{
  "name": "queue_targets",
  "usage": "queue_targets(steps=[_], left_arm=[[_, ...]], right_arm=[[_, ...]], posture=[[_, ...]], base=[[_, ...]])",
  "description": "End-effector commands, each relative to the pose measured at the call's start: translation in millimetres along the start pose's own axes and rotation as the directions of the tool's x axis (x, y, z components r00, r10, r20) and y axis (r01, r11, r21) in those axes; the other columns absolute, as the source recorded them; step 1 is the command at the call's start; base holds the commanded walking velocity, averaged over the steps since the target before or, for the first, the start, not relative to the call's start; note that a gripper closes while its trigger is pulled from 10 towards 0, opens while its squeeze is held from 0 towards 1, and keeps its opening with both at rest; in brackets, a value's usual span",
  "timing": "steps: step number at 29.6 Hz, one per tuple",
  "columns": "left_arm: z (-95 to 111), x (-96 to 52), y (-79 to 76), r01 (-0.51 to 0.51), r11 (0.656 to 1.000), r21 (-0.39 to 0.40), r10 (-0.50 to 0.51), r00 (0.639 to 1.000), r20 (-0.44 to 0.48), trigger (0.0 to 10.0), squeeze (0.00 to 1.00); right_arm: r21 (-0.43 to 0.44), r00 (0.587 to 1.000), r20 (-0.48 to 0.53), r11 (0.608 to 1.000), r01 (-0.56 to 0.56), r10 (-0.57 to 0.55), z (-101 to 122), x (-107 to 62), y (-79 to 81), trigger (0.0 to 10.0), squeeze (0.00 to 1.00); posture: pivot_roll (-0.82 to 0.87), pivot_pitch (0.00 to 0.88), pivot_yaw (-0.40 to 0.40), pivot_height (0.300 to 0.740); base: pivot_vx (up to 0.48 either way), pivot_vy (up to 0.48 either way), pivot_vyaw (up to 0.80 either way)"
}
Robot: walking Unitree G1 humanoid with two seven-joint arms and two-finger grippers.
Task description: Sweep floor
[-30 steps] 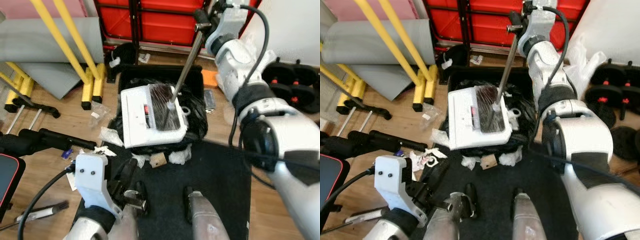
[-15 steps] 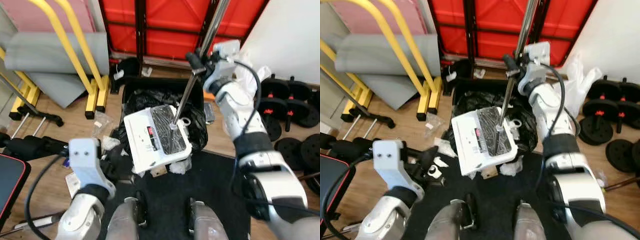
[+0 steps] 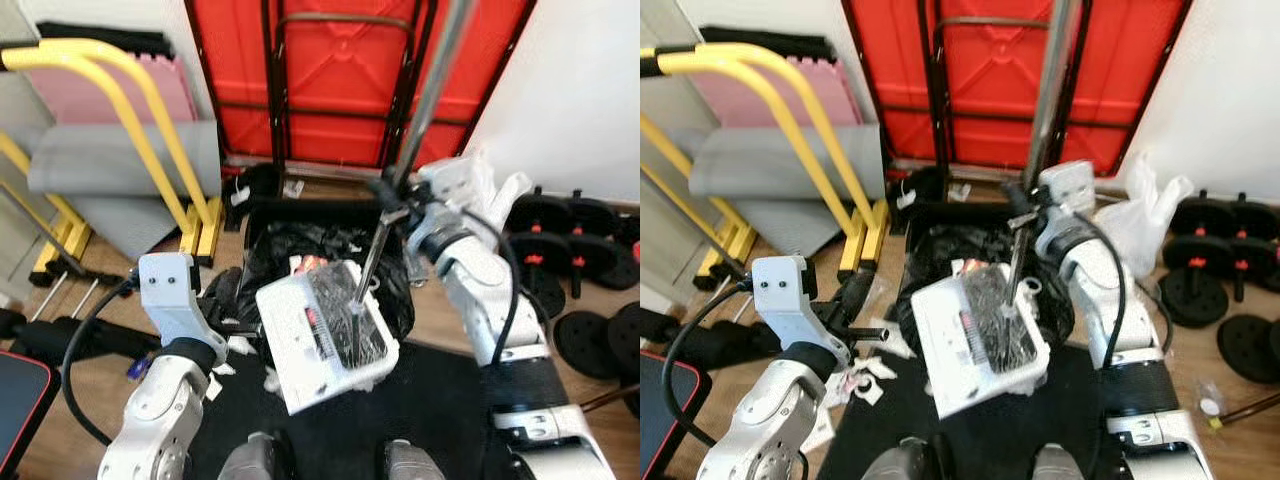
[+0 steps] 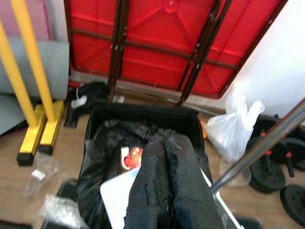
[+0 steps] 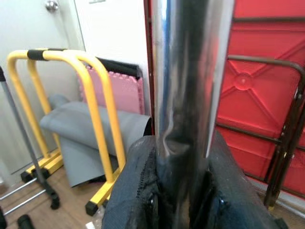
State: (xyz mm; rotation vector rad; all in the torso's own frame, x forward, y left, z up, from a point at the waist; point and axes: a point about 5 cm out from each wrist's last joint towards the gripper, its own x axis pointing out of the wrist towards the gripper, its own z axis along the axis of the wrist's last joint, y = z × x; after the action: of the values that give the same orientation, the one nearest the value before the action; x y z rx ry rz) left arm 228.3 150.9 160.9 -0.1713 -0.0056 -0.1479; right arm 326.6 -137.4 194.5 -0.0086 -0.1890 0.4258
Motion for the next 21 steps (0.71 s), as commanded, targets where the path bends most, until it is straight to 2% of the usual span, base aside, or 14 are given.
queue_targets(steps=[1,4,5,7,10,16,21], left_arm=[[-2.2,-0.4,5.0,0.0,1.0,0.02,0.0,1.0,-0.007,10.0,0.0],[-3.7,1.5,6.1,-0.004,1.0,0.021,0.005,1.0,-0.008,10.0,0.0],[-8.4,2.2,5.2,0.02,0.999,0.049,-0.019,1.0,-0.015,10.0,0.0],[-10.8,2.4,4.4,0.033,0.998,0.059,-0.032,0.999,-0.017,10.0,0.0],[-12.2,3.5,5.1,0.028,0.998,0.055,-0.027,1.0,-0.015,10.0,0.0],[-15.6,8.5,12.4,-0.008,0.997,0.077,0.011,0.999,-0.033,10.0,0.0],[-18.6,5.0,15.1,0.003,0.995,0.095,0.002,0.999,-0.046,10.0,0.0]], right_arm=[[-0.025,0.998,0.05,0.999,-0.031,0.033,12.0,-0.3,7.7,10.0,0.0],[-0.033,0.999,0.024,0.999,-0.029,0.029,5.6,-6.5,7.7,10.0,0.0],[-0.046,1.0,-0.023,0.999,-0.015,0.014,-4.5,-18.0,6.1,10.0,0.0],[-0.048,0.999,-0.045,0.999,-0.008,0.006,-10.0,-23.0,5.2,10.0,0.0],[-0.053,0.998,-0.064,0.999,-0.003,-0.001,-15.2,-26.9,4.8,10.0,0.0],[-0.068,0.994,-0.112,0.998,0.009,-0.017,-27.1,-37.5,6.1,10.0,0.0],[-0.097,0.99,-0.138,0.995,0.028,-0.041,-33.9,-44.7,5.0,10.0,0.0]], posture=[[-0.14,0.042,0.007,0.74],[-0.14,0.033,0.011,0.74],[-0.14,0.014,0.017,0.74],[-0.15,0.005,0.018,0.74],[-0.15,0.0,0.02,0.74],[-0.14,0.0,0.019,0.74],[-0.14,0.0,0.02,0.74]], base=[[0.0,0.0,0.0],[0.0,0.0,0.0],[0.379,0.0,0.0],[0.429,0.0,0.0],[0.48,0.0,0.0],[0.0,0.0,0.0],[0.471,0.0,0.0]])
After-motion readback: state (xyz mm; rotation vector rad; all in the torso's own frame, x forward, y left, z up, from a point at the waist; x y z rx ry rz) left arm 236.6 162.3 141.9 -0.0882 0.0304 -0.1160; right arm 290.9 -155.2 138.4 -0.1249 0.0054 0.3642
